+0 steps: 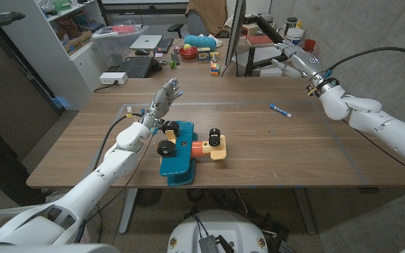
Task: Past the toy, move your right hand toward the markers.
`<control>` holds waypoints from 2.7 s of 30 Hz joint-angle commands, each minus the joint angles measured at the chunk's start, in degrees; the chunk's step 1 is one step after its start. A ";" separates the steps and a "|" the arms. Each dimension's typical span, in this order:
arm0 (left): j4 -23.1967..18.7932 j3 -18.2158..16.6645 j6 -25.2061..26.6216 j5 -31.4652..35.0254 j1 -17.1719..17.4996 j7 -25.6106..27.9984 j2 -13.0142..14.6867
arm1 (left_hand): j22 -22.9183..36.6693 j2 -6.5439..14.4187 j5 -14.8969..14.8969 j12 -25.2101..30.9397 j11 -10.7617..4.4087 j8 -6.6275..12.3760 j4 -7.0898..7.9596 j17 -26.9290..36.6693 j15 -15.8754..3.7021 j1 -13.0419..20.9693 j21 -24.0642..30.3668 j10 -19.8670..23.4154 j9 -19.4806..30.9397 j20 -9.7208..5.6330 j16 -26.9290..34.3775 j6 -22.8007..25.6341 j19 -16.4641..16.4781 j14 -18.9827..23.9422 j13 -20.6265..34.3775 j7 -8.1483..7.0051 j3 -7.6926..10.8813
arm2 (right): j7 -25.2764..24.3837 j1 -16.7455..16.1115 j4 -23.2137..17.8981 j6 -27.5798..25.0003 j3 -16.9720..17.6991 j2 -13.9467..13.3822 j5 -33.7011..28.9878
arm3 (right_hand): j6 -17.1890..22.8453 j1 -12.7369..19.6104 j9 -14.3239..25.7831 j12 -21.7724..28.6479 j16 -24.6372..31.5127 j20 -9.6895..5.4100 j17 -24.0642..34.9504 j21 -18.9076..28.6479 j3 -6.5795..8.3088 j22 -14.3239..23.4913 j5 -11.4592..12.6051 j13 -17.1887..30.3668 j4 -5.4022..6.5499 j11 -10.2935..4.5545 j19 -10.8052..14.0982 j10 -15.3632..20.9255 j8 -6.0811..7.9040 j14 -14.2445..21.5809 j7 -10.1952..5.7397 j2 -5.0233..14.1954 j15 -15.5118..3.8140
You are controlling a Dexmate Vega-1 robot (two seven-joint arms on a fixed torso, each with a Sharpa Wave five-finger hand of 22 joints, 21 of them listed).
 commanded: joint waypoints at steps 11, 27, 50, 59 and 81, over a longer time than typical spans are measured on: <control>-0.38 0.13 -0.62 0.16 0.18 -0.30 0.02 | 0.19 2.56 0.30 0.22 0.20 0.31 0.00 0.02 -1.85 -0.68 -0.38 0.13 0.17 -2.13 -0.03 0.10 0.17 0.13 0.16 -0.08 0.59 | 2.96 1.44 1.13 -2.57 -1.63 0.62 -1.27 | 0.93 0.59 0.14 0.04 0.21 -0.50 0.07 -0.25 -0.28 0.15 -0.02 0.34 -0.46 -0.13 0.59 0.53 0.03 0.24 -0.29 -0.29 -0.33; 0.83 0.43 -0.92 -0.17 -0.80 -1.59 -0.50 | 0.20 2.53 0.31 0.23 0.27 0.28 0.00 0.02 -1.79 -0.76 -0.61 0.16 0.17 -2.12 -0.04 0.07 0.22 0.15 0.16 -0.04 0.61 | 2.88 2.06 2.97 -2.59 -3.24 0.48 -1.71 | 0.90 0.48 0.15 -0.03 0.18 -0.27 0.09 -0.50 -0.55 0.17 -0.02 0.35 -0.49 -0.19 0.44 0.53 -0.04 0.25 -0.39 -0.25 -0.32; -0.44 0.15 0.08 -0.38 -0.10 -1.39 0.47 | 0.21 2.47 0.33 0.22 0.19 0.28 -0.02 0.01 -1.80 -0.87 -0.93 0.15 0.17 -2.13 -0.07 0.10 0.41 0.15 0.15 -0.02 0.65 | 3.28 2.77 3.99 -3.52 -5.08 1.21 -2.52 | 1.16 0.58 0.17 -0.13 0.15 -0.63 0.08 -0.72 -0.74 0.19 0.04 0.35 -0.67 -0.19 0.54 0.52 -0.01 0.36 -0.41 -0.07 -0.28; -0.77 0.16 0.81 -0.25 -0.06 -1.24 0.94 | 0.22 2.40 0.34 0.23 0.26 0.29 -0.02 0.01 -1.79 -0.94 -1.09 0.17 0.17 -2.10 -0.07 0.14 0.47 0.18 0.15 -0.03 0.63 | 3.55 3.26 4.73 -4.00 -6.01 1.47 -3.04 | 1.37 0.67 0.16 -0.08 0.13 -0.77 0.07 -0.80 -0.79 0.19 0.06 0.35 -0.77 -0.30 0.62 0.74 0.03 0.39 -0.36 0.01 -0.31; -1.33 -0.07 0.85 -0.56 0.49 -1.36 1.30 | 0.23 2.36 0.36 0.23 0.23 0.27 -0.03 0.00 -1.85 -1.04 -1.39 0.17 0.17 -2.10 -0.09 0.12 0.58 0.16 0.15 0.02 0.64 | 4.39 4.19 6.26 -5.09 -7.86 1.83 -3.77 | 1.67 0.85 0.17 -0.08 0.12 -0.90 0.06 -1.01 -0.94 0.20 0.09 0.36 -0.99 -0.42 0.73 0.93 0.05 0.48 -0.32 0.16 -0.42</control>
